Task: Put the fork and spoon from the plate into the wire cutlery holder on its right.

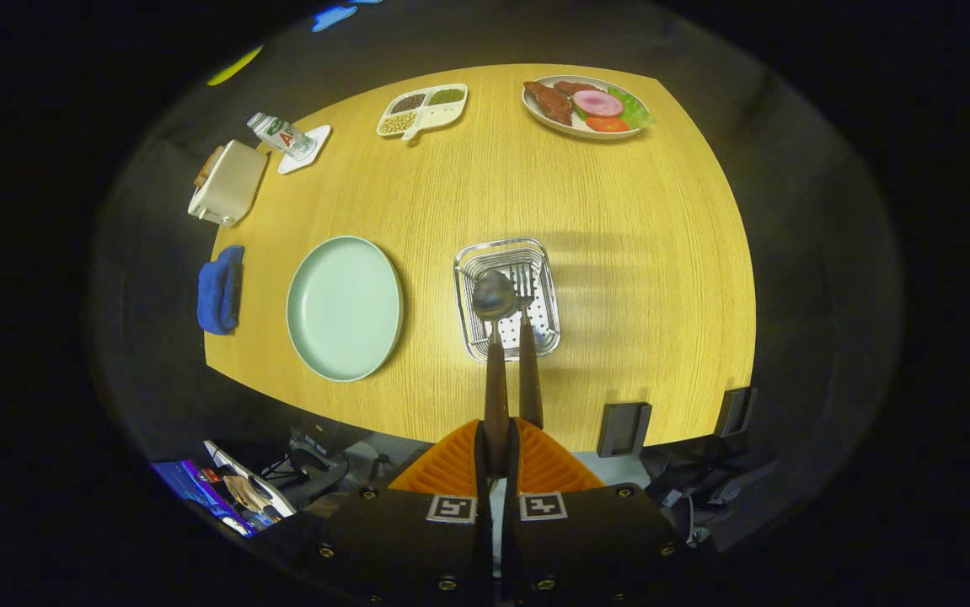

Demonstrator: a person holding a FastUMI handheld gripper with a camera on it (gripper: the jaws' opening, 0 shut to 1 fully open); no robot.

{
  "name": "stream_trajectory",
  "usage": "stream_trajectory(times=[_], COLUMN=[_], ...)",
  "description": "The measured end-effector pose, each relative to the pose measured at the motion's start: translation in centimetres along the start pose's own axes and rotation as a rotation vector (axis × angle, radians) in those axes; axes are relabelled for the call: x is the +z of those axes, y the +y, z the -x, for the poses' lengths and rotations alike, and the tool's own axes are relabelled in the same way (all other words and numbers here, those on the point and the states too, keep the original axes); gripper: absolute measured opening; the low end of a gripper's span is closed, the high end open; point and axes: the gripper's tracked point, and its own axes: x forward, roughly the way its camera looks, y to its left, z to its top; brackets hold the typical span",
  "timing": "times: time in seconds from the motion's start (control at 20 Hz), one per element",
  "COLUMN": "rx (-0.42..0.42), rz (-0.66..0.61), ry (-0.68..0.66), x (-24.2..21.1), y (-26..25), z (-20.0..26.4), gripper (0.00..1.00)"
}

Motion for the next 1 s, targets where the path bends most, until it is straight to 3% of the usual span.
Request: stream_trajectory(times=[0.35,0.5,0.7,0.9,1.0], rx=[-0.027,-0.067,-0.076,-0.024,-0.041], rz=[0.033,0.067,0.079,0.065,0.089], ry=[0.016,-0.024,-0.140,-0.270,-0.388], x=[0.8,1.6,3.2,3.8,4.7], y=[-0.3,-0.8,-0.3,1.8,2.5], z=[-0.8,-0.4,1.4,4.2,5.7], gripper=[0.05,0.14,0.24,0.24,0.24])
